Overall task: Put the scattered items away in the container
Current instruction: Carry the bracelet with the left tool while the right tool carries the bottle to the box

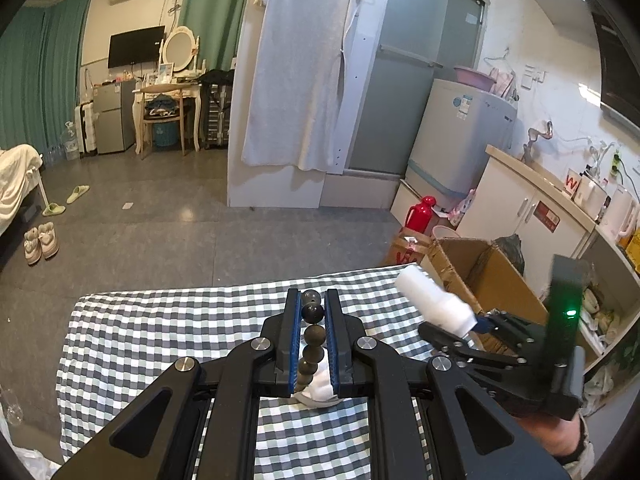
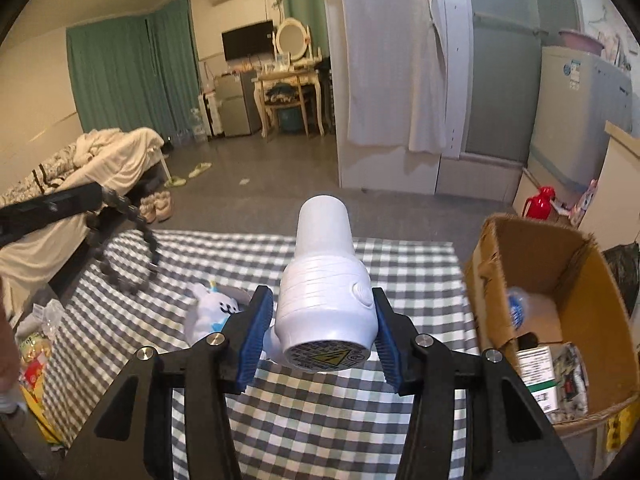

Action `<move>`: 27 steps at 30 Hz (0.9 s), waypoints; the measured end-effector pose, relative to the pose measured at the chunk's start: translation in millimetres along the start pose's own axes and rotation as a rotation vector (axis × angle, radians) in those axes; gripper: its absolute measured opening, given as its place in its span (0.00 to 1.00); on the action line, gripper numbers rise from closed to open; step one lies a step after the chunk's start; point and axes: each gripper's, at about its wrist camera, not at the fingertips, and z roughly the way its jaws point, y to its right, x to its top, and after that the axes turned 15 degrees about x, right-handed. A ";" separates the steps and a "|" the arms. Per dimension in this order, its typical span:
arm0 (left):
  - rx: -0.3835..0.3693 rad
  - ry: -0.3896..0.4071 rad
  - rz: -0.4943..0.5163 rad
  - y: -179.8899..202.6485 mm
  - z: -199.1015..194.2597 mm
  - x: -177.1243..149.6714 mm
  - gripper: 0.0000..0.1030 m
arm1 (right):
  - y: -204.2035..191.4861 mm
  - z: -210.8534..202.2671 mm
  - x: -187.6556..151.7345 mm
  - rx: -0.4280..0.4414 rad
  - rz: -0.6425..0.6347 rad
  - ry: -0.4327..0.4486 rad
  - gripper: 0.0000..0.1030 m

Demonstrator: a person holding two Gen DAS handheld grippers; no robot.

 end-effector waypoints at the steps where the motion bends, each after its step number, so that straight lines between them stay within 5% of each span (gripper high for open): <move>1: -0.001 0.004 0.002 1.2 -1.4 1.4 0.11 | -2.8 -7.6 1.9 -0.001 -0.004 0.016 0.47; 13: -0.044 0.061 0.043 38.8 -25.4 18.9 0.11 | -13.6 -67.8 19.6 -0.050 -0.033 0.121 0.47; 27: -0.119 0.098 0.115 99.9 -37.1 35.9 0.11 | 26.4 -127.6 20.2 -0.164 0.006 0.194 0.47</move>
